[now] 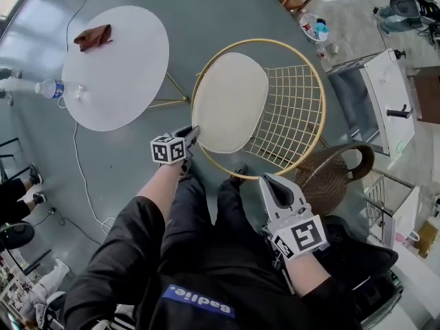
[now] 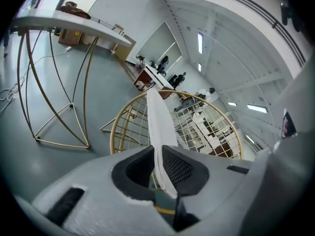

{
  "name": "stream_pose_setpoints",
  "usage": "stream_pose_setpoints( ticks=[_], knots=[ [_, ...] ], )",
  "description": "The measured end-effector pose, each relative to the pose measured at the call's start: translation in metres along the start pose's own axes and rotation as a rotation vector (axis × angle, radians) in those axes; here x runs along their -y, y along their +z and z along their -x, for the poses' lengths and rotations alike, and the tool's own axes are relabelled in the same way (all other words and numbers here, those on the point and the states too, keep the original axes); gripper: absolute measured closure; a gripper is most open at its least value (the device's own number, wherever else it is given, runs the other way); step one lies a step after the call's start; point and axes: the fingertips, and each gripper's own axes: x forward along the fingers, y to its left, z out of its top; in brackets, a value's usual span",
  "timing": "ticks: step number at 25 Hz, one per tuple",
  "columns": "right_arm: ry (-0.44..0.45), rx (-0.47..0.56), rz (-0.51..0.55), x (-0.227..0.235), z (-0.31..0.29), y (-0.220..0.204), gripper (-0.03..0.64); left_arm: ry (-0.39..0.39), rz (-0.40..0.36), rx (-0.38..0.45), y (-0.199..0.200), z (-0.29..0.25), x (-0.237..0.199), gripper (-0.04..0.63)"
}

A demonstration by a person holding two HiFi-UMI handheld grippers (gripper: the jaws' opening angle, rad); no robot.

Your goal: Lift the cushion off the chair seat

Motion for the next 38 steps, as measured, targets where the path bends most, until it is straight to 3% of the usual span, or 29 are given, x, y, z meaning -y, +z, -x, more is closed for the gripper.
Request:
stream_pose_setpoints(
  ticks=[5,10,18,25,33,38],
  knots=[
    [-0.018,0.044,-0.003,-0.001,0.026,0.029,0.591,-0.056,-0.018,-0.001,0.015,0.018,0.056,0.543],
    [-0.045,0.104,0.008,0.001,0.044,0.049,0.591,-0.120,-0.041,0.052,0.051,0.028,0.105,0.554],
    [-0.080,0.179,0.011,0.002,0.062,0.077,0.591,-0.166,0.001,0.105,0.100,0.056,0.161,0.558],
    [-0.086,0.223,0.011,-0.002,0.075,0.090,0.591,-0.230,0.100,0.198,0.118,0.116,0.214,0.561],
    [-0.038,0.273,0.048,-0.018,0.071,0.124,0.591,-0.340,0.098,0.287,0.161,0.195,0.284,0.561],
    [-0.016,0.291,0.060,-0.025,0.073,0.134,0.591,-0.410,0.056,0.330,0.179,0.228,0.326,0.561]
  ],
)
